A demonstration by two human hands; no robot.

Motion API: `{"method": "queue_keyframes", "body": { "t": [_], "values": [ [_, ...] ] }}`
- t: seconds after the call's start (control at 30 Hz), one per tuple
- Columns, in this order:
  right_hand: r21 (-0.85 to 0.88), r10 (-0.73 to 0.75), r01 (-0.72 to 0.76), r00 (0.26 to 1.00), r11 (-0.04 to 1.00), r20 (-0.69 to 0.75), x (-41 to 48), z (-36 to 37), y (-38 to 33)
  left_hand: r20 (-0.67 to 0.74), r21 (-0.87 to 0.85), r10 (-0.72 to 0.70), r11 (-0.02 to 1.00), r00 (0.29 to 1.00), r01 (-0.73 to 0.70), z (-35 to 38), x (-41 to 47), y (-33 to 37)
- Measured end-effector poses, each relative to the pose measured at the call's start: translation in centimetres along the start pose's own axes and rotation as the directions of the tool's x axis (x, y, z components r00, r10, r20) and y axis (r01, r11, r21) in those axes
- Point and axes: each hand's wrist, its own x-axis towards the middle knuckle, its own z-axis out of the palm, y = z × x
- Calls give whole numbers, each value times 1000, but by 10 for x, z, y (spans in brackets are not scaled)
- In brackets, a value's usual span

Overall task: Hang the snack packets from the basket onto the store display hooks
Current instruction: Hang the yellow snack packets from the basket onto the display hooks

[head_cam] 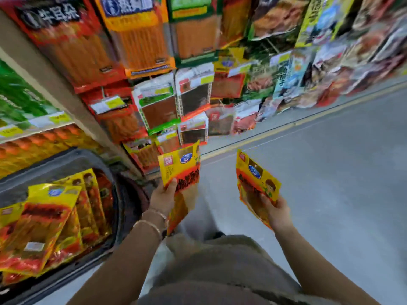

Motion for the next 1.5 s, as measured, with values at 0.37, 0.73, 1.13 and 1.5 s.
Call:
{"method": "queue_keyframes", "body": {
  "t": [0.37, 0.73, 1.13, 1.5],
  "values": [
    [-90, 132, -146, 981, 985, -144, 83, -64, 17, -27, 186, -49, 981, 998, 54, 93, 58, 62],
    [-168, -242, 220, 963, 961, -119, 250, -99, -136, -51, 138, 429, 898, 902, -419, 156, 134, 257],
    [-87, -778, 777, 605, 623, -171, 339, -147, -365, -290, -40, 707, 664, 645, -746, 123, 126, 460],
    [210, -882, 883, 451, 419, -136, 378, -156, -529, -530, -108, 701, 504, 478, -857, 88, 101, 538]
  ]
}}
